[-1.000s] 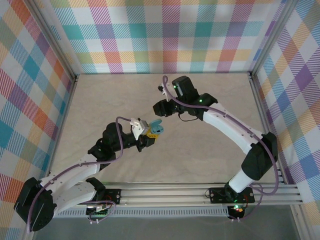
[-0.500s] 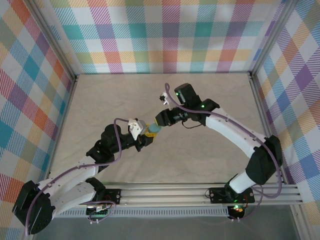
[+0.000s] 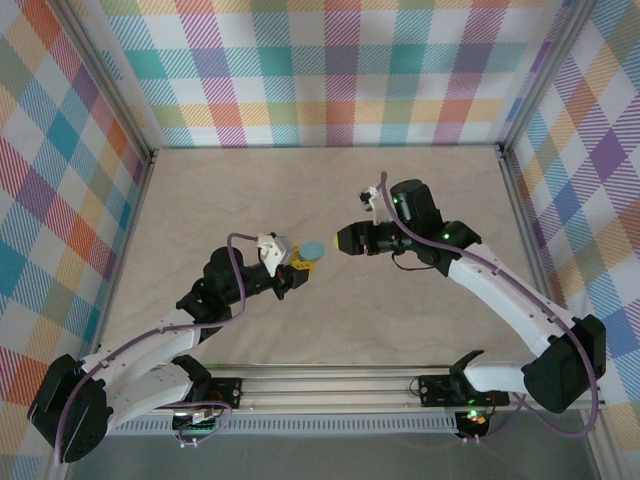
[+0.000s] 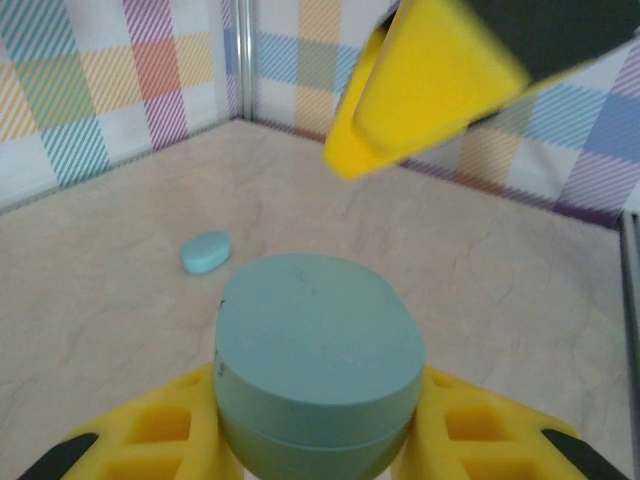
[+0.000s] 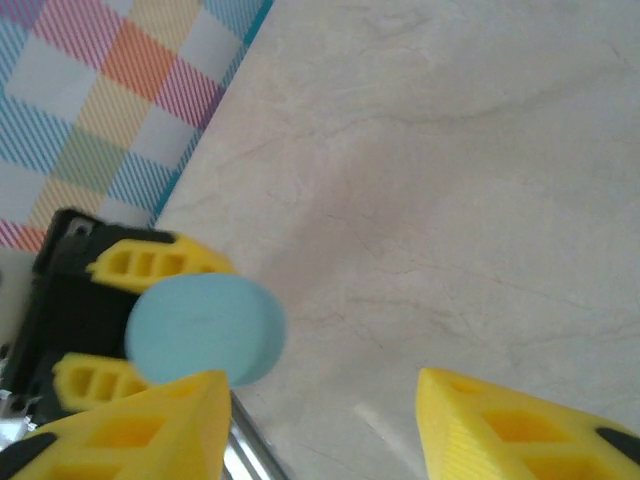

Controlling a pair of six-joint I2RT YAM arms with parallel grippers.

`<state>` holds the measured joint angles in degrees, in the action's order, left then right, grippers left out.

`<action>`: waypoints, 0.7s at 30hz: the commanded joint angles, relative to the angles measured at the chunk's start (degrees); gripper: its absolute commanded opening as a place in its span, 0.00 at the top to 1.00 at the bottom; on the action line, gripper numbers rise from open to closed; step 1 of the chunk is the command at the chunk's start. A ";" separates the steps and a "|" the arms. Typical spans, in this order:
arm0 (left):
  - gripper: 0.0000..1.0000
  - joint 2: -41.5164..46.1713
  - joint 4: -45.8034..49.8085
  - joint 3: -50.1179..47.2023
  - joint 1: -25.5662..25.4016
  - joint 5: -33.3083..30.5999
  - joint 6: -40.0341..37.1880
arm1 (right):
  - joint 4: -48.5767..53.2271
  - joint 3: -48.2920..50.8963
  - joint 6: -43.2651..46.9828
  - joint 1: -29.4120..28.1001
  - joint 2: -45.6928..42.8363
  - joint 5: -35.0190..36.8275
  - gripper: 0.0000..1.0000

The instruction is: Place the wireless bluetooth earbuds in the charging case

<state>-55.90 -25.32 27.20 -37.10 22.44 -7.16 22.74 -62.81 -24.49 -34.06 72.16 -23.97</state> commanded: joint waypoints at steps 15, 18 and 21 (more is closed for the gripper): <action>0.87 -9.00 -9.22 10.18 -1.48 9.41 5.37 | -17.55 5.14 -18.88 2.46 0.20 -16.29 0.31; 0.87 -9.60 -11.41 9.89 -1.75 8.73 6.06 | -21.42 5.63 -22.33 2.91 1.59 -19.35 0.31; 0.87 -10.34 -13.21 9.80 -1.81 8.11 6.79 | -24.52 5.70 -26.03 3.23 2.99 -22.40 0.39</action>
<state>-65.89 -33.08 35.70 -38.15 30.44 -1.72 3.81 -57.76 -45.28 -31.38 73.97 -41.32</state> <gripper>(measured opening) 0.337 0.631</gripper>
